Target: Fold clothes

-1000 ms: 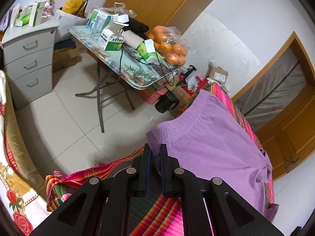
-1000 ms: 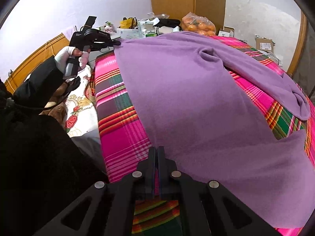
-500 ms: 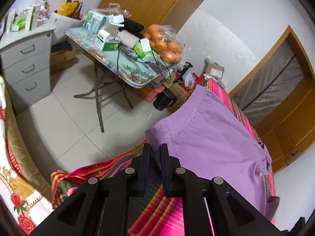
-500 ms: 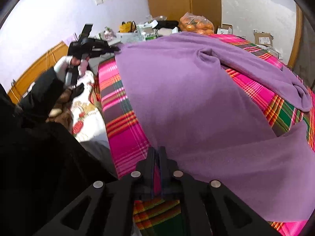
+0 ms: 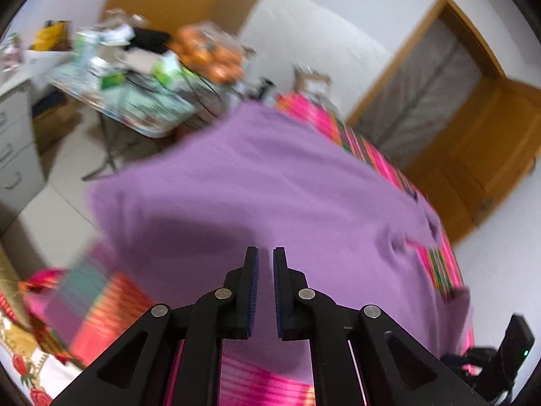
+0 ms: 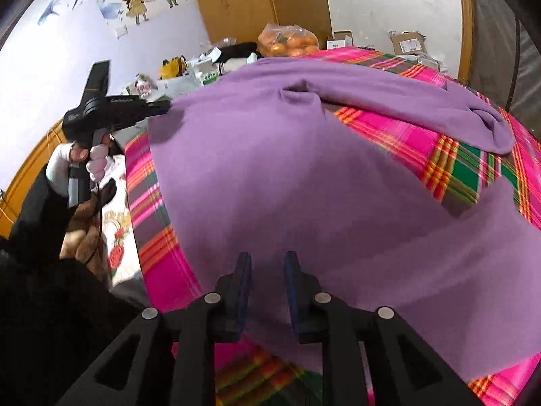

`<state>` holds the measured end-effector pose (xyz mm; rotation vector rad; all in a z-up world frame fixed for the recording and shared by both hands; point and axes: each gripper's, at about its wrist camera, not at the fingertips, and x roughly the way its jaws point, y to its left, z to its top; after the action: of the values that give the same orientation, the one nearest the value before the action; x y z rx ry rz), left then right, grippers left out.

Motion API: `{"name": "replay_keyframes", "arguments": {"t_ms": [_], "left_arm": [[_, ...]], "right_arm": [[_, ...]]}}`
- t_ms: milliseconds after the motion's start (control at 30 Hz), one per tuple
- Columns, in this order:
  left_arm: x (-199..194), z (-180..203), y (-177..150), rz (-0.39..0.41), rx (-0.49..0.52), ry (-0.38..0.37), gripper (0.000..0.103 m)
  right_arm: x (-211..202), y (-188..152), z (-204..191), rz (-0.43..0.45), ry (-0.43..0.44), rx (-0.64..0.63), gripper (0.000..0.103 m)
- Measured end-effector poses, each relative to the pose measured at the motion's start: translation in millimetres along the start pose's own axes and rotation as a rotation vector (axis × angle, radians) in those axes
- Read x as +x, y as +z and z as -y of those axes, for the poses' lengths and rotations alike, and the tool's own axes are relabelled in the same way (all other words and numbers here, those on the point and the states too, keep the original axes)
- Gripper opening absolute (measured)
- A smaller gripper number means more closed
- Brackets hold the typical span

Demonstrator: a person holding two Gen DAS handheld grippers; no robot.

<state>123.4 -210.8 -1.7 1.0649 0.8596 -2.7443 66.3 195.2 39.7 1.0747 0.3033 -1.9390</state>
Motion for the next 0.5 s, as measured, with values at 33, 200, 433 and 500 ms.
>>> {"name": "replay_keyframes", "arguments": {"t_ms": [33,200,433,500], "left_arm": [[7,6,-4,-0.024,0.013,-0.009,0.007],[23,39,-15,-0.071,0.079,-0.043,0.007],[32,80,-29,-0.103,0.183,-0.074,0.01],[35,89,-33,-0.115,0.208,-0.078,0.01]], "right_arm": [[-5,-3,5,0.018,0.0,0.023,0.02],[-49,-17,65,0.171,-0.133,0.276,0.024],[-108,-73,168,0.329,-0.444,0.791,0.037],[-121,-91,190,0.348,-0.517,0.89,0.037]]}}
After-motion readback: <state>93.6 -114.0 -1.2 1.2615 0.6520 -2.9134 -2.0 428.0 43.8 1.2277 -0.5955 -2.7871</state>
